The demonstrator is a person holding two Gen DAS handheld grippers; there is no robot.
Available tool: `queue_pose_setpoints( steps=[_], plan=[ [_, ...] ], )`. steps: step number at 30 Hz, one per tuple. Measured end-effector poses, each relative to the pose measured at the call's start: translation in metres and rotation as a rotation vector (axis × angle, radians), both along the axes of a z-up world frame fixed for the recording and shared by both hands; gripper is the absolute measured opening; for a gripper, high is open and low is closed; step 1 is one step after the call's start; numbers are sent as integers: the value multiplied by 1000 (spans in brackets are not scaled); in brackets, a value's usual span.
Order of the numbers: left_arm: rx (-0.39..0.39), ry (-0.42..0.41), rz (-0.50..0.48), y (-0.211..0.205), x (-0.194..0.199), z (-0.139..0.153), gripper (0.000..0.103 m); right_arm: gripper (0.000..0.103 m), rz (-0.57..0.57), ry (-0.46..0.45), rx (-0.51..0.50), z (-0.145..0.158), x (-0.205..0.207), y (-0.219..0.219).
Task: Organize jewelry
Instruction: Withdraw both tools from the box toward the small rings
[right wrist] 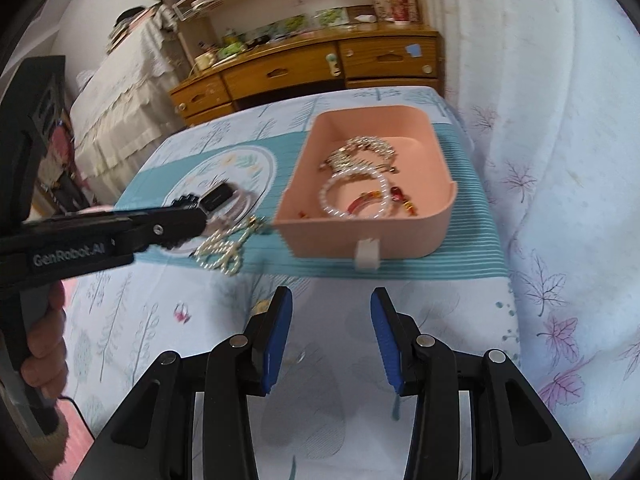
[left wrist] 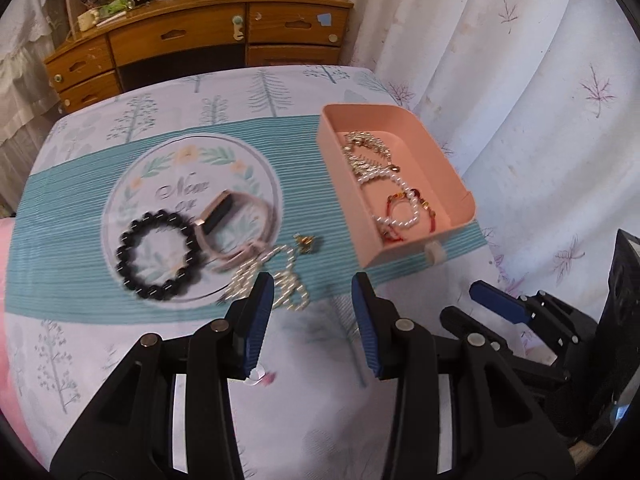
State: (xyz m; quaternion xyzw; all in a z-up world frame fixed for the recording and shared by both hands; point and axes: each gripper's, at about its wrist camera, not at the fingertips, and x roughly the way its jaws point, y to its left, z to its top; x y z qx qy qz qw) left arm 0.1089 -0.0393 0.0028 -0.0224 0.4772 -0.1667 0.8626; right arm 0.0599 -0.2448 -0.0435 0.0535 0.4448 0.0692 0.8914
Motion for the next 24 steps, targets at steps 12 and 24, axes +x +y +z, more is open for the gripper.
queue_pose_setpoints(
  steps=[12,24],
  plan=[
    [20,41,-1,45,-47,-32,37,41,99,115,94,-28,-40,26],
    [-79,146,-49,36,-69,-66,37,41,126,147,100,-48,-24,47]
  ],
)
